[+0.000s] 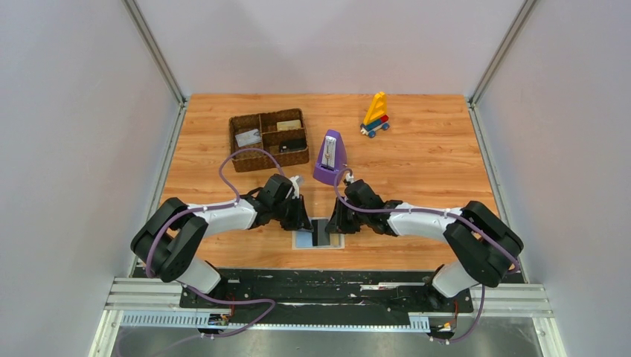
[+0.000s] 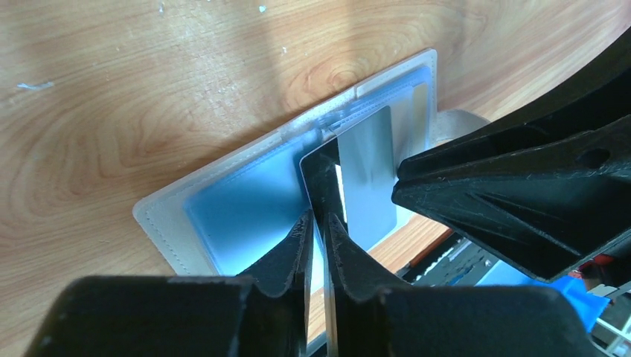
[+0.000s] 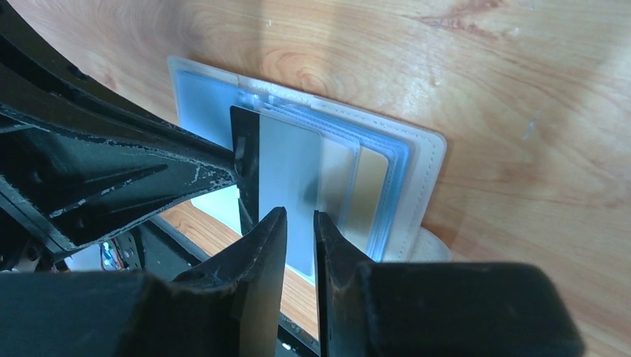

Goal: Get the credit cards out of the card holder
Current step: Remove the credit card from the card holder.

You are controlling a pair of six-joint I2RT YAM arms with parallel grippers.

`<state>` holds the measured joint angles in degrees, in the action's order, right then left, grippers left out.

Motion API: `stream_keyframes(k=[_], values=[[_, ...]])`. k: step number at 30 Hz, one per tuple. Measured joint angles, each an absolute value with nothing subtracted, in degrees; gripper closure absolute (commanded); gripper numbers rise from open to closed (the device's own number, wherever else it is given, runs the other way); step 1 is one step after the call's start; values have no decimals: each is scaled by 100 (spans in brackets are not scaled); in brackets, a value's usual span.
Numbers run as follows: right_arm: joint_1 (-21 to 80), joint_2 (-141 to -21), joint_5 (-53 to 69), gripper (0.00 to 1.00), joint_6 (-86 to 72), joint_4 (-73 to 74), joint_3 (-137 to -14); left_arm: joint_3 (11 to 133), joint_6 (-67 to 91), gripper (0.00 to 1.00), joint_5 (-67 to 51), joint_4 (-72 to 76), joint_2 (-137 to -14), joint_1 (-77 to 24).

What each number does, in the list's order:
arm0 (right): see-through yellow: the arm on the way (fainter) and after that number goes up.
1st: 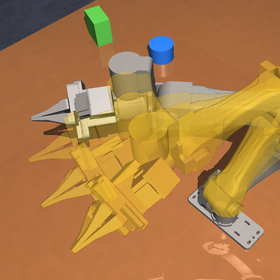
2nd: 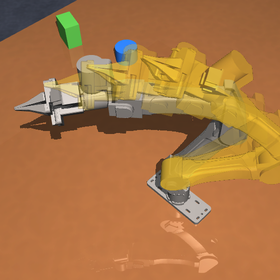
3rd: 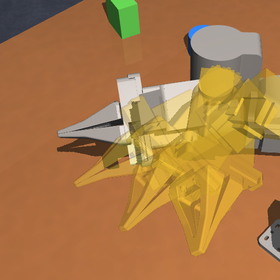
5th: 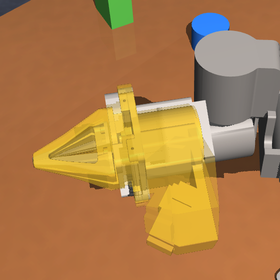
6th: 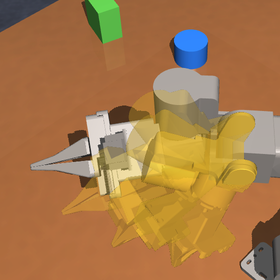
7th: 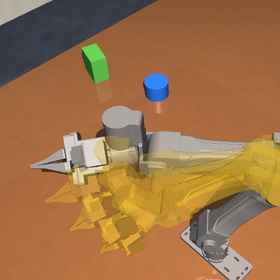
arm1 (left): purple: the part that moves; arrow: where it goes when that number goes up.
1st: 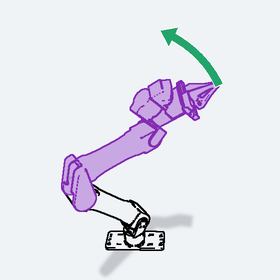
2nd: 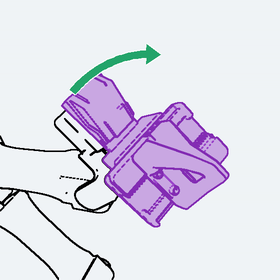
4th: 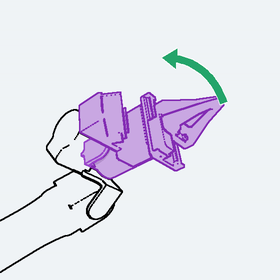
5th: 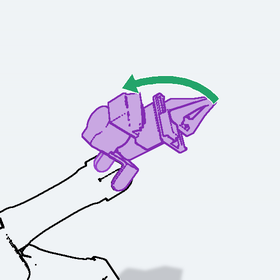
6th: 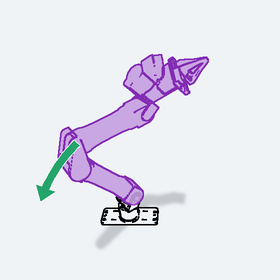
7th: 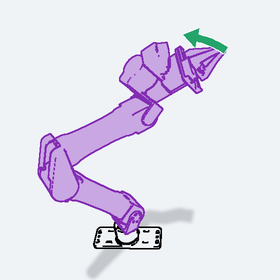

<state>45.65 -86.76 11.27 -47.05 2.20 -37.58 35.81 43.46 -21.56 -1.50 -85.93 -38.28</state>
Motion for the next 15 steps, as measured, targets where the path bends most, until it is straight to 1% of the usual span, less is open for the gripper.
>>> stream_keyframes(k=[1, 4, 6, 10, 15], values=[[4565, -8707, 1153, 80, -4709, 174, -3758, 3577, 4353, 78, -2121, -148, -8593, -3828], [4565, -8803, 1194, 81, -4770, 30, -3767, 3540, 4364, 68, -2040, -141, -8558, -3828], [4558, -8814, 1199, 81, -4807, -10, -3765, 3487, 4381, 63, -2012, -130, -8486, -3828], [4556, -8814, 1192, 82, -4856, -84, -3730, 3352, 4471, 60, -1944, 19, -8346, -3828], [4556, -8814, 1192, 82, -4890, -121, -3706, 3173, 4668, 60, -1968, 362, -8329, -3828]])
